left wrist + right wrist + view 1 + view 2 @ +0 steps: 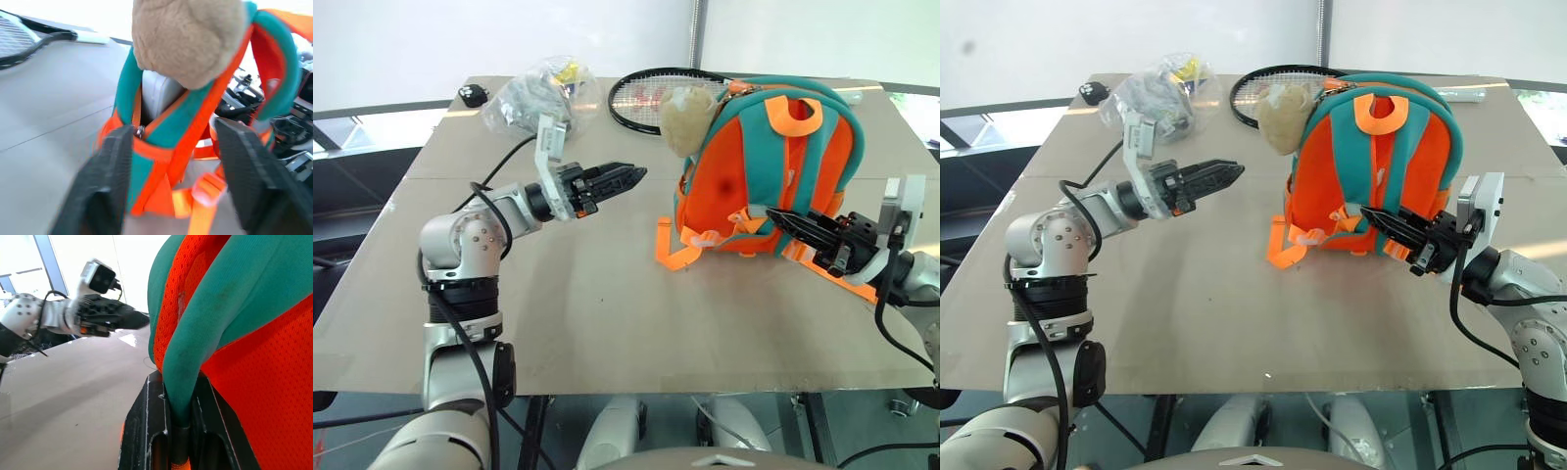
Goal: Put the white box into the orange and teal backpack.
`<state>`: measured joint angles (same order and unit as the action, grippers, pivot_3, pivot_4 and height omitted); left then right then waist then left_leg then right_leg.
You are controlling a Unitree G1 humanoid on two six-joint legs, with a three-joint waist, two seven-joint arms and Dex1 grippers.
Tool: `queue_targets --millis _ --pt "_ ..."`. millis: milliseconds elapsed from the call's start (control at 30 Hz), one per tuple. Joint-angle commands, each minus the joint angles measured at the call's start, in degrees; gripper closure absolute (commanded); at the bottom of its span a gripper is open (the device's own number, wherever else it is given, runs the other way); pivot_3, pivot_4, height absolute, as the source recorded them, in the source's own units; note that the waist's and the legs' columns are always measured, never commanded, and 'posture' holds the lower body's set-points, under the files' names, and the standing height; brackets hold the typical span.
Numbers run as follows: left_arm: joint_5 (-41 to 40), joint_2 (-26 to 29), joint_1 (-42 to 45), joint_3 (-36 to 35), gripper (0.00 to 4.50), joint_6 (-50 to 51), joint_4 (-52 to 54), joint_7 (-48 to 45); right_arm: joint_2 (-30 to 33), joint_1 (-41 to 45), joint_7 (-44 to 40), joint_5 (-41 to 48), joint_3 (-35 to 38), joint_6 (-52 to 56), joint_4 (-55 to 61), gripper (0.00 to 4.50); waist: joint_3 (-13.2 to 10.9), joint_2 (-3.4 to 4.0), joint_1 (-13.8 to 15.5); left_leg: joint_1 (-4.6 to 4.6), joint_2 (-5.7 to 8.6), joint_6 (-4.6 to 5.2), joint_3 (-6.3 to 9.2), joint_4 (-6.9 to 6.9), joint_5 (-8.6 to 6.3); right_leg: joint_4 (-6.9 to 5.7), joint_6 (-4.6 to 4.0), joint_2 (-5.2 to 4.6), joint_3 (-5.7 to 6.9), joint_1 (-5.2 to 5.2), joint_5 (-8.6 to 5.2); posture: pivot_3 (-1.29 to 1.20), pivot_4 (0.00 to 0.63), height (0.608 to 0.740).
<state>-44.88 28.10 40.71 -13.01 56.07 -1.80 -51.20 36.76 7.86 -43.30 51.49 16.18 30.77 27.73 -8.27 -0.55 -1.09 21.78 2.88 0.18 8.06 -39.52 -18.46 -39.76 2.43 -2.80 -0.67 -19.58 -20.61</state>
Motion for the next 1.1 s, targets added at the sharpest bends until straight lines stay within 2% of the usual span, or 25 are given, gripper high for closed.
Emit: queue_targets --millis 33,300,433,533,600,700,733,767,933,1100 --pt "-3.3 -3.0 4.9 -0.1 0.78 3.0 2.4 5.2 0.9 1.2 -1.3 0.8 1.7 -1.0 0.3 4.50 0.0 -0.01 0.5 0.03 0.01 0.00 0.03 -0.04 0.00 0.00 0.00 0.00 0.04 0.01 0.00 0.00 0.150 0.740" --pt "-0.2 -9.7 16.1 1.8 0.78 5.0 -7.1 15.3 0.9 0.3 -1.0 1.1 2.0 -0.5 1.7 4.50 0.0 -0.02 0.2 0.11 -0.03 0.00 -0.11 -0.10 0.00 -0.09 0.00 0.07 0.00 0.08 0.00 0.00 0.150 0.740" --pt "4.4 -10.2 18.6 6.4 0.78 1.2 -11.5 13.3 0.7 -0.2 -0.3 1.2 2.2 -0.6 2.6 4.50 0.0 -0.02 0.1 0.08 -0.04 0.00 -0.23 -0.14 0.00 -0.12 0.00 0.12 -0.08 0.12 0.00 0.00 0.150 0.740" --pt "5.5 -11.5 20.1 6.2 1.58 -1.6 -14.4 13.2 0.7 -0.8 0.4 1.3 2.6 -0.6 3.4 4.50 0.0 -0.02 0.3 0.10 -0.06 0.00 -0.18 -0.14 0.00 -0.10 0.00 0.13 -0.06 0.11 0.00 0.00 0.150 0.740" --pt "5.5 -11.6 20.4 6.0 2.46 -2.9 -14.3 12.0 0.4 -1.1 1.1 1.2 2.9 -1.0 3.7 4.50 0.0 -0.02 0.3 0.11 -0.06 0.00 -0.12 -0.13 0.00 -0.08 0.00 0.12 -0.01 0.09 0.00 0.00 0.150 0.740" --pt "3.9 -12.3 22.0 2.1 3.85 -5.9 -14.8 13.1 -1.5 0.2 3.9 1.5 3.7 -2.3 3.3 4.50 0.0 -0.02 0.2 0.11 -0.06 0.00 -0.13 -0.13 0.00 -0.09 0.00 0.12 -0.04 0.09 0.00 0.00 0.150 0.740" --pt "3.7 -12.5 22.4 1.2 4.26 -6.5 -15.2 13.5 -2.1 0.7 4.6 1.5 3.8 -2.8 3.1 4.50 0.0 -0.03 0.2 0.12 -0.06 0.00 -0.13 -0.12 0.00 -0.08 0.00 0.12 -0.04 0.07 0.00 0.00 0.150 0.740" --pt "3.6 -12.5 23.0 0.2 4.45 -7.2 -15.7 13.9 -3.1 1.8 5.9 1.8 4.1 -3.2 2.7 4.50 0.0 -0.03 0.2 0.14 -0.06 0.00 -0.13 -0.13 0.00 -0.07 0.00 0.11 -0.04 0.03 0.00 0.00 0.150 0.740" --pt "1.0 -10.9 31.0 -6.4 4.45 -10.4 -19.3 15.9 -9.9 17.8 18.6 2.8 9.4 -8.6 -6.0 4.50 -0.1 -0.04 -0.9 0.10 -0.06 0.00 -0.23 -0.08 0.00 -0.08 0.00 0.08 -0.02 -0.06 0.00 0.00 0.150 0.740" --pt "-0.5 -8.9 28.9 -8.0 4.45 -7.7 -15.8 17.6 -12.2 24.5 26.4 0.6 12.4 -11.0 -12.5 4.50 -0.1 0.02 -1.3 0.29 -0.12 -0.01 -0.26 -0.11 0.00 -0.18 0.00 0.08 -0.04 -0.08 0.00 0.00 0.150 0.740"
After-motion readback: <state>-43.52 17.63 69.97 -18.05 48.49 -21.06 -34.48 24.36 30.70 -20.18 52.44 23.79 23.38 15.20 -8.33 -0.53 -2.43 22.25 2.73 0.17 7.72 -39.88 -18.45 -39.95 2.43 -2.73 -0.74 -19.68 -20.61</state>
